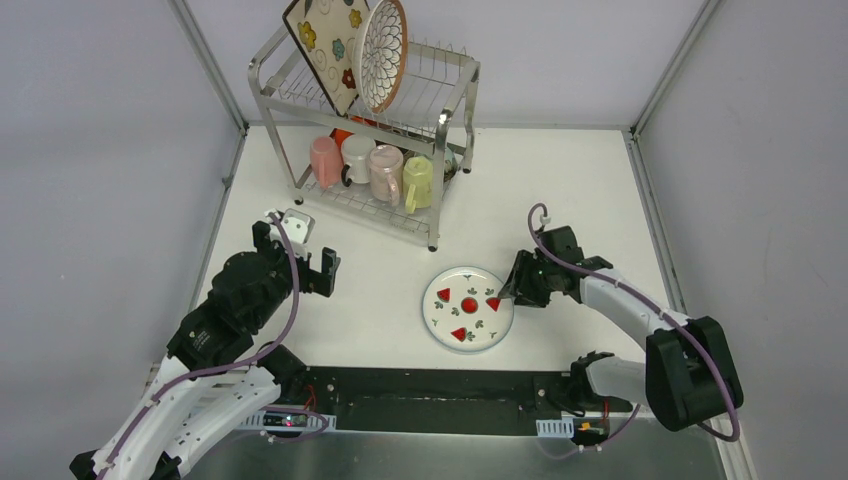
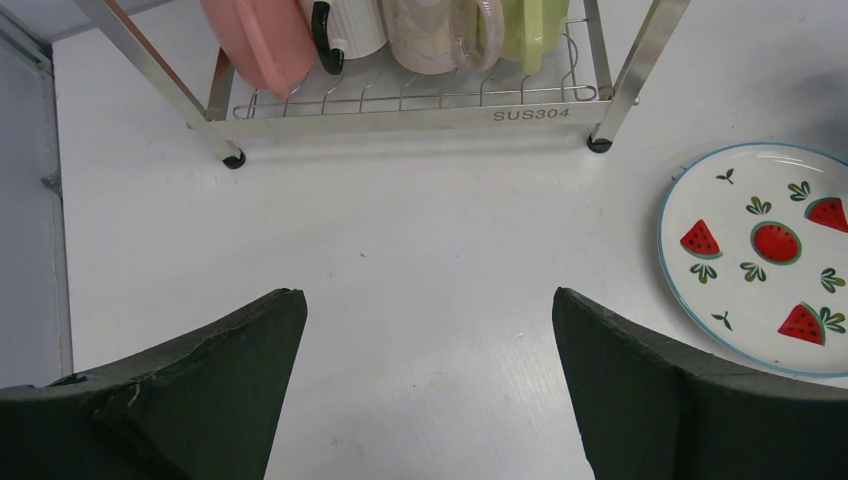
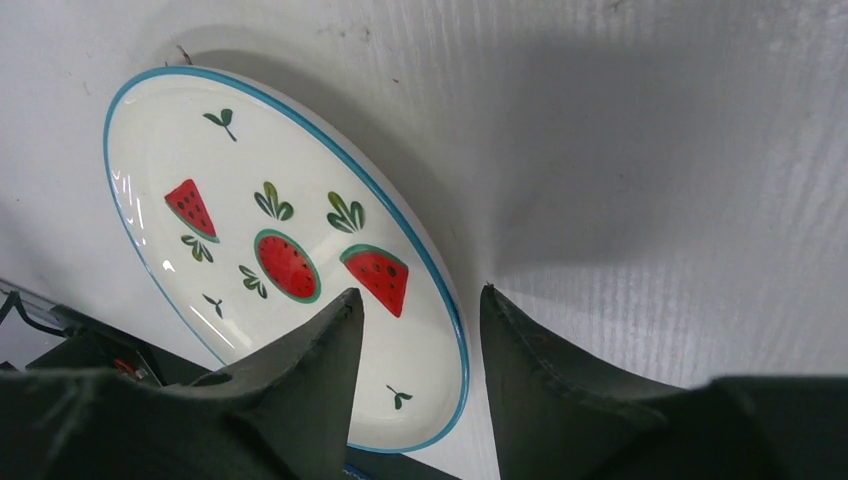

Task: Load the mixed dishes into the dish rack
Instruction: Pick up the plate at the center of the board.

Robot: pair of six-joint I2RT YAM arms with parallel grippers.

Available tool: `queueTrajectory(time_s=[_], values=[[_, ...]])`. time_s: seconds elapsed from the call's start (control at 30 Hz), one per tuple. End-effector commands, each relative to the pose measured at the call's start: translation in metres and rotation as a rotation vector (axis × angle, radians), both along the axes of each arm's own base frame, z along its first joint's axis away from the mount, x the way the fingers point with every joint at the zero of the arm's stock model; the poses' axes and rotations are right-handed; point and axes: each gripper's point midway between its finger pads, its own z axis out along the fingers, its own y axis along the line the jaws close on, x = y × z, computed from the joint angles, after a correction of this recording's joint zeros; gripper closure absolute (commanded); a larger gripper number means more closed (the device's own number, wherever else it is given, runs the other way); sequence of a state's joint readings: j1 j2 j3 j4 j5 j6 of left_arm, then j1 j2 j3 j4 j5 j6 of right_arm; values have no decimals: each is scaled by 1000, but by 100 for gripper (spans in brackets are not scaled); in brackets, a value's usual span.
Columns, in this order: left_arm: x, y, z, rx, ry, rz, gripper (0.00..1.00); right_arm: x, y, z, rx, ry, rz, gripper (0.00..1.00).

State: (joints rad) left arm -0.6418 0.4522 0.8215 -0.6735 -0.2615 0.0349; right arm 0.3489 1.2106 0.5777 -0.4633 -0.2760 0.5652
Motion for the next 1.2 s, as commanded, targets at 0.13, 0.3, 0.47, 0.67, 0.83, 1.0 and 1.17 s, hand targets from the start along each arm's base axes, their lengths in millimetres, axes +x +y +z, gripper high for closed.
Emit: queueTrajectory(time_s=[0.13,0.3,0.47,0.67,0.83,1.0,1.17], values=[[5,-4,2,1,-4,-5,1,9,17,-7,119,-20,64,56],[7,-4,0,4,5,6,1,9,24,-14,167,-4,80,65],[6,-10,-3,-34,32,1,1,9,29,-15,203,-12,95,80],[4,-24,-8,-161,125,10,1,10,34,-9,244,-47,107,100],[-5,-47,-31,-270,251,-49,1,9,43,4,319,-94,122,100],[-12,-74,-54,-341,382,-116,4,6,50,19,396,-147,138,100],[-11,-94,-72,-393,489,-138,8,2,60,35,499,-160,126,100]])
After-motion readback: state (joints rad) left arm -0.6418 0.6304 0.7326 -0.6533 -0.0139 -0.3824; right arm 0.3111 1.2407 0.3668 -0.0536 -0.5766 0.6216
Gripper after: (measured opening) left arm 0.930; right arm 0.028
